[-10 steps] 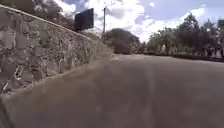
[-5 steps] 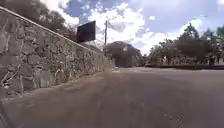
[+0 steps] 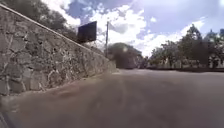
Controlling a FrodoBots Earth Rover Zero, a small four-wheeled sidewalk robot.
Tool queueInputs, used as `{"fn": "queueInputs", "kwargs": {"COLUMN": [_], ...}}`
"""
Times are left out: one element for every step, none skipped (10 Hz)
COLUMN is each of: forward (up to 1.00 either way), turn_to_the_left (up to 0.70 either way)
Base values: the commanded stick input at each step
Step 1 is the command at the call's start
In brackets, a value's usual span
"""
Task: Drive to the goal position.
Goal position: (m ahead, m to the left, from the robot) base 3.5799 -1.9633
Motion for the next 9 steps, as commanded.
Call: {"fn": "queueInputs", "kwargs": {"forward": [0.7, 0.7, 0.7, 0.7, 0.7, 0.7, 0.7, 0.7, 0.7], "turn_to_the_left": [0.0, 0.0, 0.0, 0.0, 0.0, 0.0, 0.0, 0.0, 0.0]}}
